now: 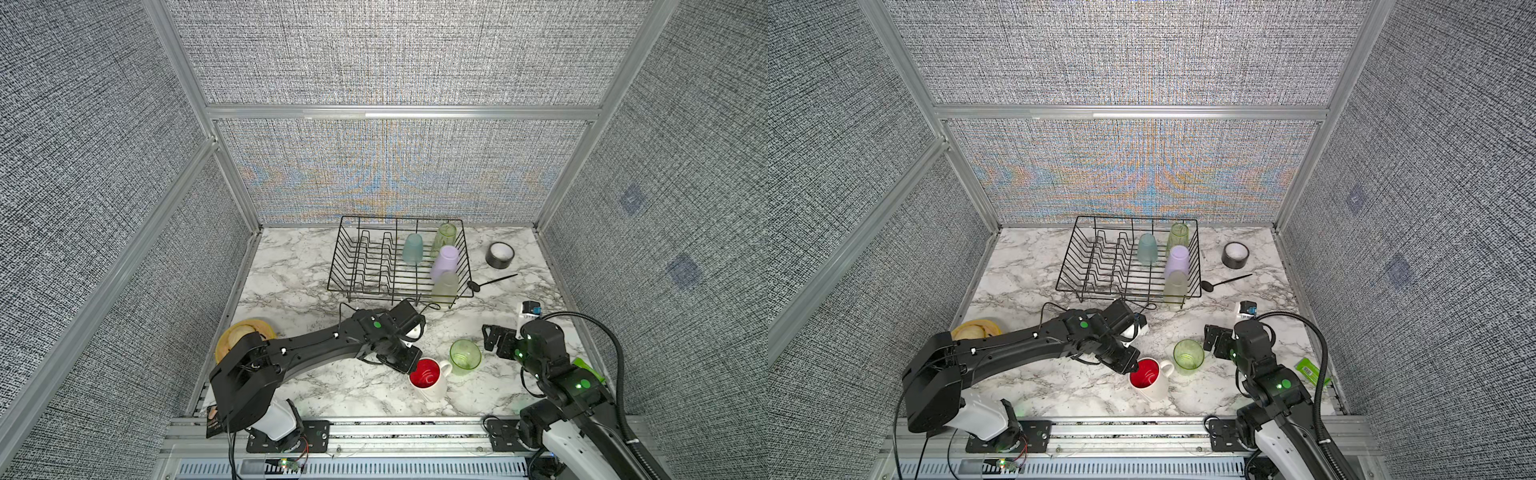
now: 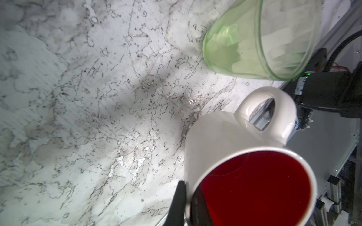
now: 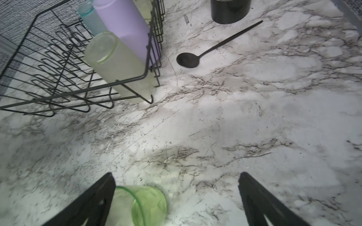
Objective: Load cups into a dish rack
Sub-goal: Pick up the cup from the bottom-center of the table.
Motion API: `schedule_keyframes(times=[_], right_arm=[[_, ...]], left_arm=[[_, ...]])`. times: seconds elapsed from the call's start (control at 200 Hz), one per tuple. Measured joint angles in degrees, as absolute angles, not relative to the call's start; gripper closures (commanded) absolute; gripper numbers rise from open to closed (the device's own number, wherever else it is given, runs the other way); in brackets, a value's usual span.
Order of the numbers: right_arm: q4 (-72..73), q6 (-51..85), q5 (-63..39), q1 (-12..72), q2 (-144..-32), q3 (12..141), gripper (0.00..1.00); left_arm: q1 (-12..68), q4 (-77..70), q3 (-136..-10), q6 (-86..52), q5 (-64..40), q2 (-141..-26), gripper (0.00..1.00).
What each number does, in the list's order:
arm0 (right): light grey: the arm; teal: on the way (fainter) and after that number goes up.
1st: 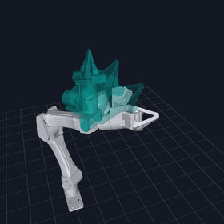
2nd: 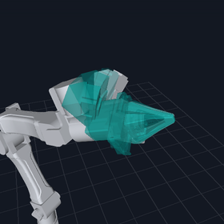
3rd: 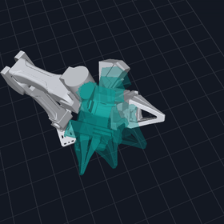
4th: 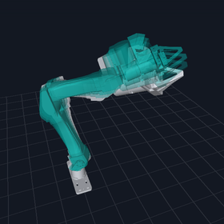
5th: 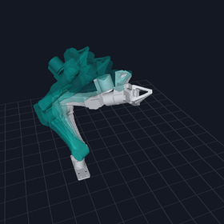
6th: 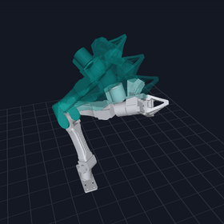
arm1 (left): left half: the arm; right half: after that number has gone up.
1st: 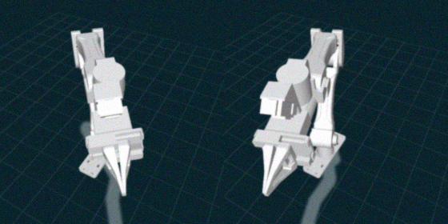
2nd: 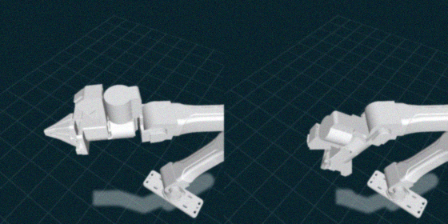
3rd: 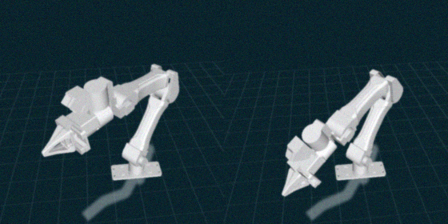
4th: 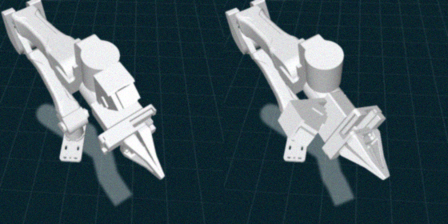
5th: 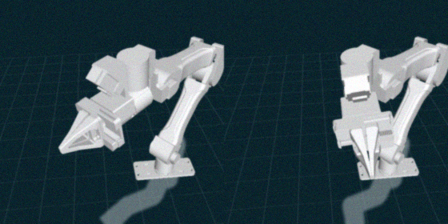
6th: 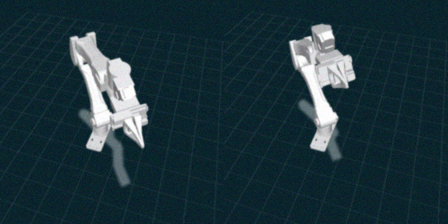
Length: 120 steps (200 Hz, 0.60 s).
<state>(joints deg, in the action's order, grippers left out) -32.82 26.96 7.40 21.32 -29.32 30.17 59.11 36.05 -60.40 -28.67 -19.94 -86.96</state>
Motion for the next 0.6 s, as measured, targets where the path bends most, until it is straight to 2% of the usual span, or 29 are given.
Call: schedule_keyframes(times=[0.17, 0.6], right_arm=[[-34.7, 26.8, -1.5, 21.3, -32.6, 37.1, 0.01], [-29.0, 29.4, -37.4, 21.3, -38.5, 46.9, 0.01]], left_arm=[[54.4, 34.9, -59.9, -29.3, -23.2, -83.3, 1.0], [40.6, 22.2, -58.2, -36.6, -39.9, -73.9, 1.0]])
